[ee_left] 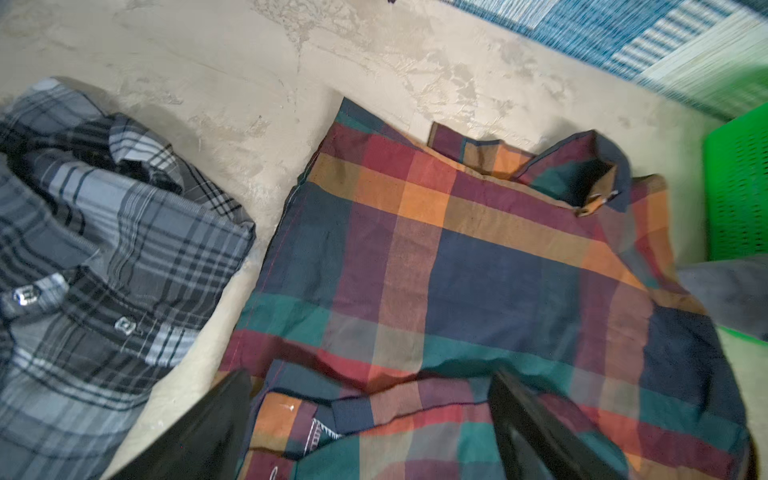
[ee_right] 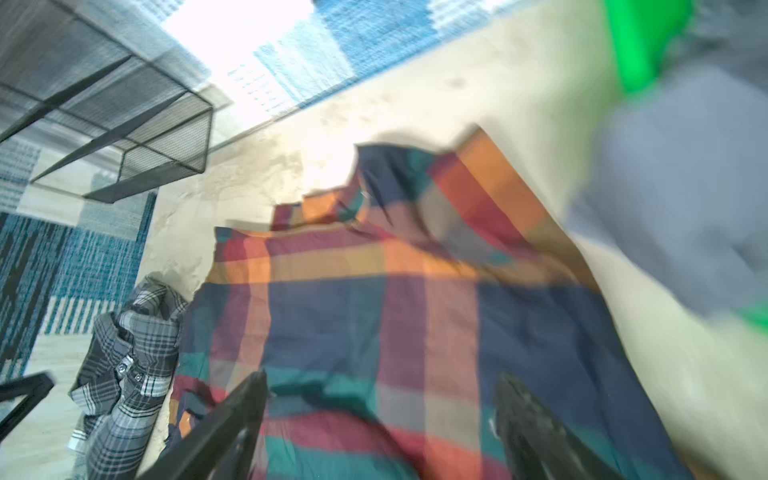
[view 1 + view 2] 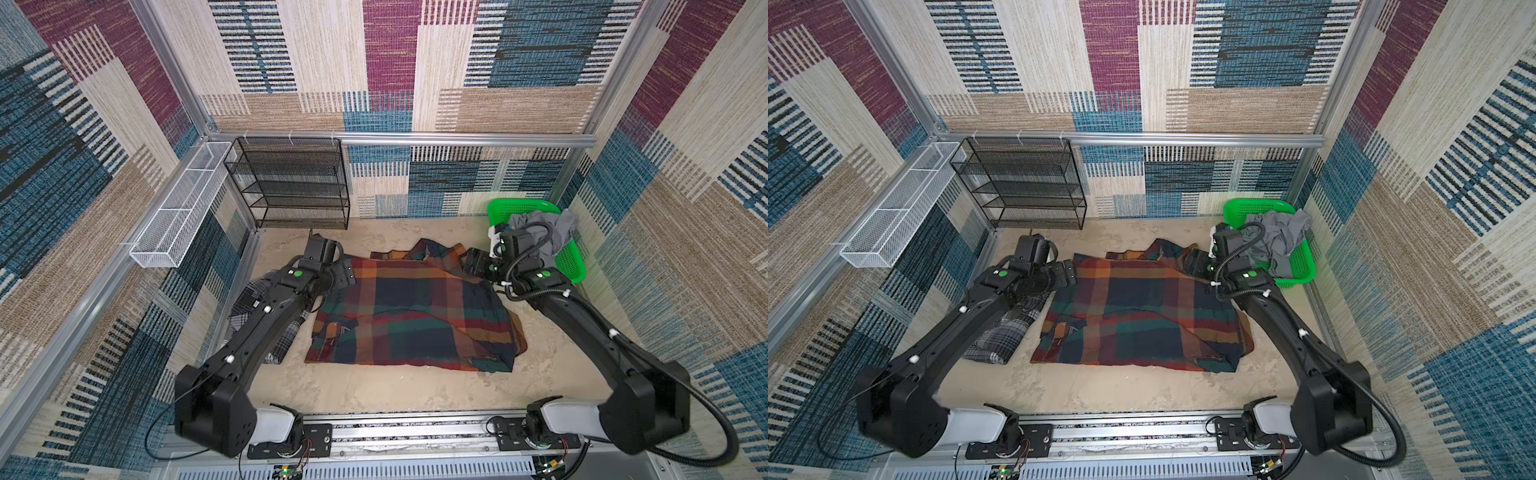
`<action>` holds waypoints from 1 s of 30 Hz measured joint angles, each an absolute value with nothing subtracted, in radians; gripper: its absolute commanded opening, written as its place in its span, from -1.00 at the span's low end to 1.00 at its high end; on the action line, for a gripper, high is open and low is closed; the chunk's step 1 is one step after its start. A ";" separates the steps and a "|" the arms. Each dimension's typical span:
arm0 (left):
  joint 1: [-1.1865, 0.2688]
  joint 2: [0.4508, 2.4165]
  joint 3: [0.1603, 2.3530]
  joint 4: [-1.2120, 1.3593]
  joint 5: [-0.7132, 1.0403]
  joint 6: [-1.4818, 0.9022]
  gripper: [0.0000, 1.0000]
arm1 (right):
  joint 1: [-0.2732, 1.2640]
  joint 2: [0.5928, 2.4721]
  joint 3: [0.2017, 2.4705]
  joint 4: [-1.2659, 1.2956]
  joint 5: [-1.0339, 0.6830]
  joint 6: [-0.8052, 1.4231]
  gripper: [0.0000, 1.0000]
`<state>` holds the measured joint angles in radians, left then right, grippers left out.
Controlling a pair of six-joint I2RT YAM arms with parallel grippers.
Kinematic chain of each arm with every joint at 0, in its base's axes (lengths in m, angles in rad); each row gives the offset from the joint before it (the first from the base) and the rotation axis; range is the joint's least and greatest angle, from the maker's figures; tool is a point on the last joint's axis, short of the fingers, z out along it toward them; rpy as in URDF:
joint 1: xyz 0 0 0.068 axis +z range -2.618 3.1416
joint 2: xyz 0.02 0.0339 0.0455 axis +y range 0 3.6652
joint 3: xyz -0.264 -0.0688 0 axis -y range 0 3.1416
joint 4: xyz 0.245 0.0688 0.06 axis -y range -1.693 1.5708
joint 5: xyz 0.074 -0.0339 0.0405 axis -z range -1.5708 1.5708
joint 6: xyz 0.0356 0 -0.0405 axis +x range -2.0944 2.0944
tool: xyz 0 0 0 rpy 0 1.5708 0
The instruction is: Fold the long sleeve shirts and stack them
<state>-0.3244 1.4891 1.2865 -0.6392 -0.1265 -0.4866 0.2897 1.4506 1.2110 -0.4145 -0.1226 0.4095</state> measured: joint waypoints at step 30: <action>-0.187 2.460 2.234 -0.873 -0.171 -0.247 0.61 | 0.379 2.568 2.340 -0.671 0.117 -0.133 0.19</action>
<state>-0.1871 2.4596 2.2341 -0.8734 -0.1707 -0.2474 0.3794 2.5679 2.3402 -0.6708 0.1169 -0.1329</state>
